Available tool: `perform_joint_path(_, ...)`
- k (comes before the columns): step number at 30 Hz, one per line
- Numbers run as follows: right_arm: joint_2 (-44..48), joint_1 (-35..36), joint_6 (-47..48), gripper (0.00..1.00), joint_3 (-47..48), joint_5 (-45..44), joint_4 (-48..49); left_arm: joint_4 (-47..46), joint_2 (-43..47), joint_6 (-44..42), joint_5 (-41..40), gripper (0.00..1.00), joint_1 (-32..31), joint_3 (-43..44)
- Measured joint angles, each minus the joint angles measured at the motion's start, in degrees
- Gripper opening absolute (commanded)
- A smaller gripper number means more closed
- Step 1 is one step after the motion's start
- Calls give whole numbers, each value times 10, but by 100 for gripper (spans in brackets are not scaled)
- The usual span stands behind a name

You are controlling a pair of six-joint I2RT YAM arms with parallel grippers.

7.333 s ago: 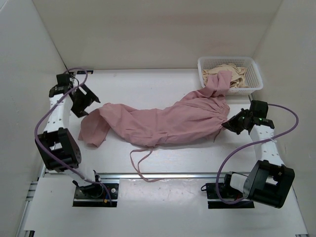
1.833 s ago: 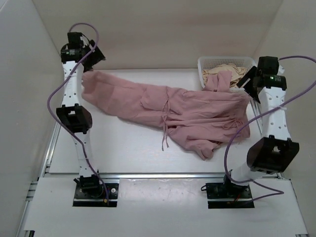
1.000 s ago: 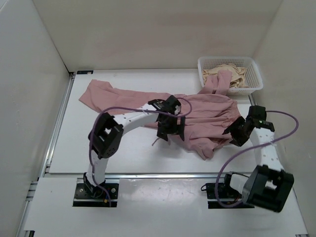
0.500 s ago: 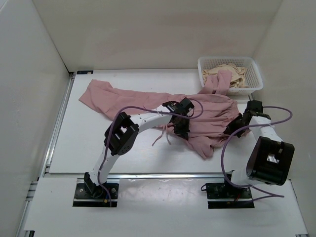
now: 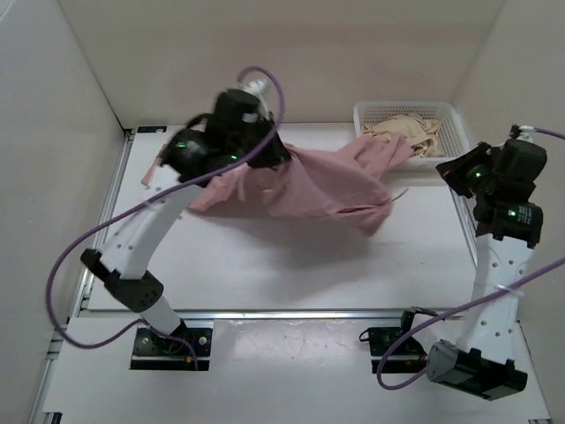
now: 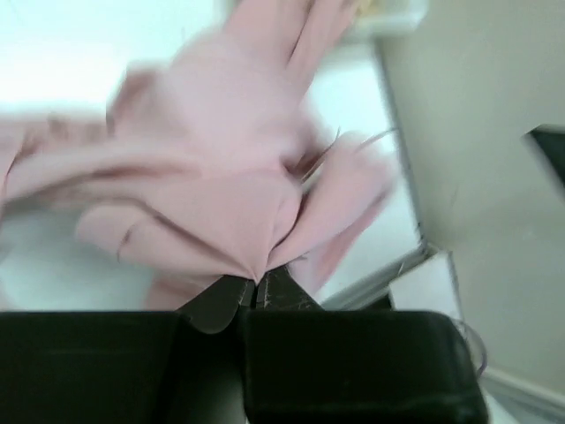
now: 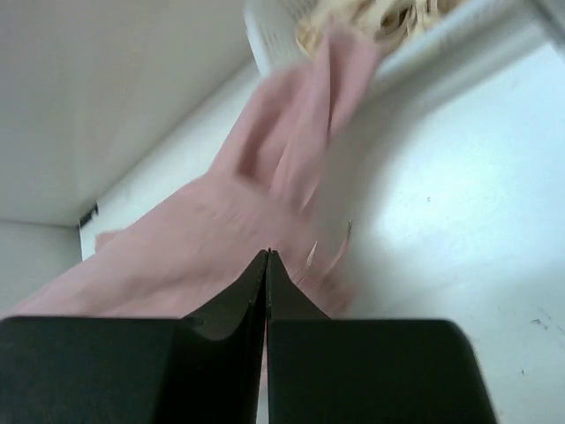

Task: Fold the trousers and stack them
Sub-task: Flatten the trousers out

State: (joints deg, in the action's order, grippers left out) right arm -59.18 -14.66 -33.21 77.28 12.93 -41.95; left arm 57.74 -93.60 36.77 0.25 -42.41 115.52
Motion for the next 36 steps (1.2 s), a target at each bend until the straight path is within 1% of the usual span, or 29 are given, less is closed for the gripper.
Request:
perform_joint_path(3, 7, -4, 1, 0, 60, -17, -9, 72, 8, -27, -24, 10, 14, 165)
perform_joint_path(4, 4, -4, 1, 0, 77, -22, -11, 83, 11, -35, -24, 10, 16, 204)
perform_joint_path(7, -14, -3, 1, 0, 106, -27, -15, 97, 19, -56, -11, 10, 28, 253)
perform_joint_path(9, -38, 2, 3, 0, 115, -24, -15, 103, 2, -67, -1, 10, 35, 268)
perform_joint_path(12, -75, 46, 18, 16, 100, -15, -10, 106, -62, -76, 13, 10, 41, 278)
perform_joint_path(13, -85, 73, 27, 24, 83, -11, -9, 105, -92, -78, 21, 10, 42, 277)
perform_joint_path(14, -90, 105, 36, 32, 56, -10, -3, 104, -121, -79, 28, 10, 42, 272)
perform_joint_path(16, -87, 173, 47, 41, -12, -12, -2, 105, -167, -78, 43, 10, 42, 261)
perform_joint_path(17, -83, 201, 48, 55, -45, -12, -2, 105, -187, -78, 49, 10, 42, 256)
perform_joint_path(19, -57, 247, 45, 67, -129, -14, -9, 108, -214, -75, 61, 10, 42, 251)
perform_joint_path(20, -40, 254, 38, 77, -158, -18, -17, 108, -221, -71, 68, 10, 42, 248)
perform_joint_path(21, -13, 255, 33, 78, -191, -25, -23, 105, -226, -68, 76, 22, 41, 248)
perform_joint_path(22, 12, 255, 30, 78, -210, -31, -33, 100, -231, -66, 85, 41, 40, 250)
perform_joint_path(23, 35, 254, 27, 79, -220, -36, -40, 97, -240, -64, 95, 62, 40, 262)
perform_joint_path(24, 53, 252, 23, 78, -222, -40, -46, 91, -250, -62, 106, 80, 41, 278)
perform_joint_path(25, 66, 252, 22, 78, -222, -42, -45, 86, -260, -59, 117, 100, 43, 294)
perform_joint_path(27, 78, 258, 20, 78, -221, -49, -45, 78, -269, -55, 135, 100, 47, 308)
perform_joint_path(29, 78, 275, 17, 82, -222, -59, -46, 72, -264, -54, 139, 100, 60, 293)
perform_joint_path(30, 73, 285, 16, 89, -223, -62, -45, 65, -250, -55, 138, 96, 70, 268)
perform_joint_path(31, 66, 295, 11, 92, -225, -65, -44, 61, -236, -54, 135, 81, 80, 239)
perform_joint_path(32, 58, 306, 6, 93, -230, -68, -43, 56, -215, -54, 130, 61, 92, 197)
perform_joint_path(33, 49, 316, 3, 93, -236, -70, -42, 52, -189, -55, 124, 15, 104, 152)
perform_joint_path(34, 38, 328, -4, 92, -245, -71, -39, 52, -169, -55, 116, 10, 113, 118)
perform_joint_path(35, 28, 340, -12, 89, -256, -72, -34, 49, -145, -62, 106, 10, 124, 82)
perform_joint_path(36, 19, 350, -21, 82, -269, -73, -29, 43, -120, -67, 94, 10, 132, 43)
